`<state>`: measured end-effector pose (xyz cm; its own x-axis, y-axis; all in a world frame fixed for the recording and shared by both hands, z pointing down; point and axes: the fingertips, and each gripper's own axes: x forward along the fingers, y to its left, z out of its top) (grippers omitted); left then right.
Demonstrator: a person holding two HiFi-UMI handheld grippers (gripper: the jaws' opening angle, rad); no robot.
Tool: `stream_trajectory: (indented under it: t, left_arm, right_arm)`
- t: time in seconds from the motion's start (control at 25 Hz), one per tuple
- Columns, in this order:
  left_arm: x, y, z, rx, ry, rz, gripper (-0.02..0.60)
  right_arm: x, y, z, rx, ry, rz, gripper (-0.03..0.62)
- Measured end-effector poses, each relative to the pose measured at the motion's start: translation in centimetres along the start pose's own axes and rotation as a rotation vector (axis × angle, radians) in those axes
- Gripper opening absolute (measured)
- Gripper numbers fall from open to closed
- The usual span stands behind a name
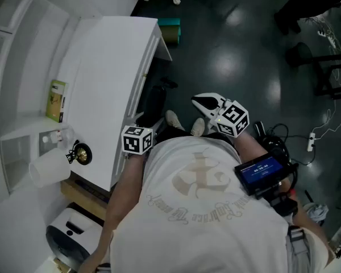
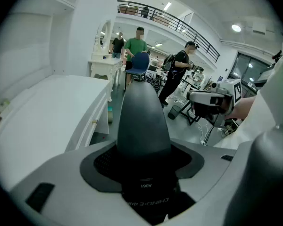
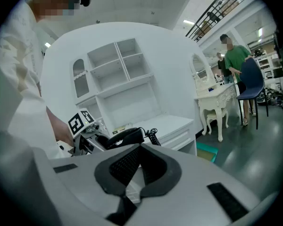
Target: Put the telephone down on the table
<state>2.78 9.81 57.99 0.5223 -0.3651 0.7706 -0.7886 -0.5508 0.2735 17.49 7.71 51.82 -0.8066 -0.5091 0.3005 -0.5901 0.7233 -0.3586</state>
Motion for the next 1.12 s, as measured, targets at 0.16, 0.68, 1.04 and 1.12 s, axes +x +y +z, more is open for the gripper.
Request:
stream_trajectory:
  t: [0.16,0.68,1.04,1.12]
  left_arm:
    - [-0.4,0.2,0.2,0.002,-0.006,0.002,0.276]
    - [-2.4,0.8,-0.7,0.016,-0.031,-0.043,0.276]
    - [-3.9,3.6,0.0,0.049,-0.052,-0.051,0.276]
    - [-4.3,4.3,-0.2,0.051,-0.050,-0.052,0.276]
  right_arm:
    - [0.2,0.2,0.6,-0.001,-0.017,-0.003,0.015]
    - [1.7,2.6,0.0,0.005,-0.007,-0.031,0.015]
    - [4.2,3.4,1.2,0.000,-0.014,-0.075,0.015]
    - [4.9,3.7,1.4,-0.001,-0.012,-0.080,0.015]
